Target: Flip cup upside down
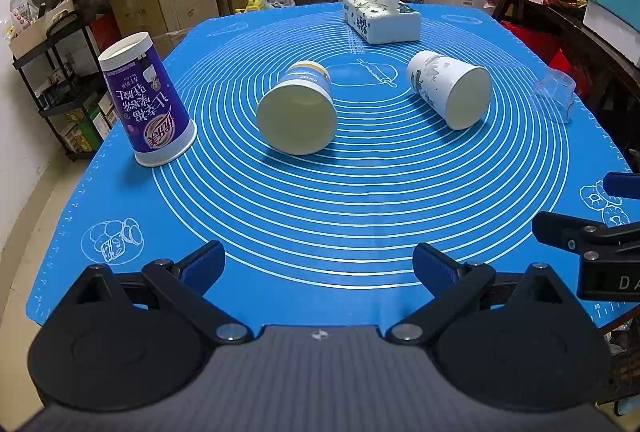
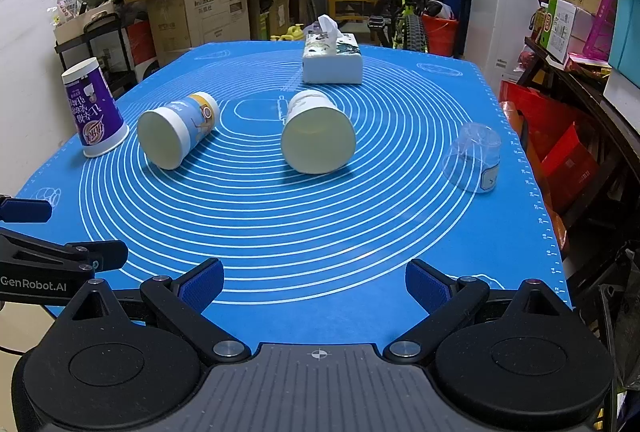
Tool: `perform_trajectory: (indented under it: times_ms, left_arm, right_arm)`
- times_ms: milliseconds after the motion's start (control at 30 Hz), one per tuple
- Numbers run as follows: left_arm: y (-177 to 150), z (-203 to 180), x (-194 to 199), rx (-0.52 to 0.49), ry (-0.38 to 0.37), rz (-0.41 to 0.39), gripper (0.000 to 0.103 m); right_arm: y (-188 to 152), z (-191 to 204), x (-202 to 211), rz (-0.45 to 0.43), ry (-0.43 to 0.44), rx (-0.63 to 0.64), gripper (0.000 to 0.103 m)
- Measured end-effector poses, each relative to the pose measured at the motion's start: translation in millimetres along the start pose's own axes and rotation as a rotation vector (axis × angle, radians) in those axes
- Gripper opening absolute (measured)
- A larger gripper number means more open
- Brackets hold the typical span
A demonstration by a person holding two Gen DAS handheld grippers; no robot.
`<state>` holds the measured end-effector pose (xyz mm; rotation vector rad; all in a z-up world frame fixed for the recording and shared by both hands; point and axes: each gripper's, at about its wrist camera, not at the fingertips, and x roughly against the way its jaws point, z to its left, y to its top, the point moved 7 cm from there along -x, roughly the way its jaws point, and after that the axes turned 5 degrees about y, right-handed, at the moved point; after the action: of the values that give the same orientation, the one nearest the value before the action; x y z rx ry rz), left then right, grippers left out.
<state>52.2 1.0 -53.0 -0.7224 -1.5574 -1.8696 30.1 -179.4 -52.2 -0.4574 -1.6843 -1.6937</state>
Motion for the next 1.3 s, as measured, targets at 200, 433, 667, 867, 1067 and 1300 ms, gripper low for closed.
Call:
perform_trajectory:
  times_ms: [200,433,667,867,1067,1300]
  left_arm:
    - [0,0,0,0.000,0.000,0.001,0.099]
    - [0,-1,0,0.000,0.001,0.000,0.099]
    - [0,-1,-1,0.000,0.001,0.000,0.099]
    - [1,-1,-1,0.001,0.002,0.000,0.099]
    - [3,1,-5,-0.001,0.003,-0.004,0.099]
    - [4,3,-6,-0.001,0.005,-0.002,0.099]
  right_arm:
    - [0,0,0,0.000,0.000,-0.001,0.097]
    - [0,0,-1,0.001,0.000,0.000,0.097]
    - [1,-1,-2,0.001,0.000,-0.002,0.097]
    - [1,-1,-3,0.000,0.000,-0.001,0.097]
    - [2,-13,-2,-0.009,-0.003,-0.009,0.097]
    - [3,-14,-2,-0.008,-0.005,-0.006,0.097]
